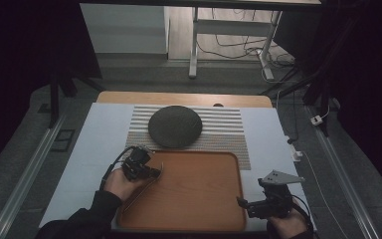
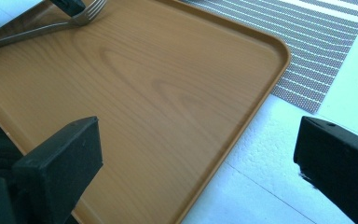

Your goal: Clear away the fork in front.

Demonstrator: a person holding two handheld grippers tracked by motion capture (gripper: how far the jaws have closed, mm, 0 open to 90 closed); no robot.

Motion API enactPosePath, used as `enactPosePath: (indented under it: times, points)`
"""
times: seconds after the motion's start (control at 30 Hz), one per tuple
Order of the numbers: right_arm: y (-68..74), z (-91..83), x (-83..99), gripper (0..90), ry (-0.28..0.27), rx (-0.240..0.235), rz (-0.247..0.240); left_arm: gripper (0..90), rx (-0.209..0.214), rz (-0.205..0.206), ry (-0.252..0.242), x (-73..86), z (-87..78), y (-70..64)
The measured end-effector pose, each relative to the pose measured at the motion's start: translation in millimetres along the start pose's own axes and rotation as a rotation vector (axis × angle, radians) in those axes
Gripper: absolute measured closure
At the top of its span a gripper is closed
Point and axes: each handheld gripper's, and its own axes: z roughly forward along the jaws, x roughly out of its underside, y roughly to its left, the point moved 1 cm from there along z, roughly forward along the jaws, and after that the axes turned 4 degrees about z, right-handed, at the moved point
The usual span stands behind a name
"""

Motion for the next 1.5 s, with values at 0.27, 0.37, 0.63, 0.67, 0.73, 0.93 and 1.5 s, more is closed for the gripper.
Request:
enactPosePath:
  times: [0.27, 0.37, 0.63, 0.67, 0.73, 0.93, 1.5]
  points:
    - [-0.1, 0.1, 0.0, 1.2, 0.002, -0.002, 0.0, 88.5, 0.022, 0.028, -0.003, -3.8, 3.3, -9.2]
    - [-0.2, 0.1, 0.0, 1.2, 0.003, -0.001, 0.001, 88.5, 0.052, 0.046, -0.004, -5.2, 6.0, -14.2]
    - [-0.3, 0.0, 0.0, 1.2, 0.002, -0.004, 0.003, 88.5, 0.03, 0.11, 0.046, -4.6, 24.9, -26.3]
    - [-0.5, 0.0, 0.0, 1.2, 0.002, -0.004, 0.003, 88.5, 0.02, 0.106, 0.041, -4.4, 24.5, -25.7]
    - [-0.5, 0.0, 0.0, 1.2, 0.002, -0.004, 0.005, 88.6, -0.014, 0.106, 0.039, -4.0, 22.7, -23.3]
    - [-0.6, 0.3, 0.0, 1.2, 0.003, -0.006, 0.009, 88.5, -0.037, 0.059, 0.033, 0.0, 15.5, -7.5]
    - [-0.7, 1.0, -0.3, 1.3, 0.011, -0.013, 0.005, 88.5, -0.05, -0.064, 0.018, 14.4, -2.9, 30.2]
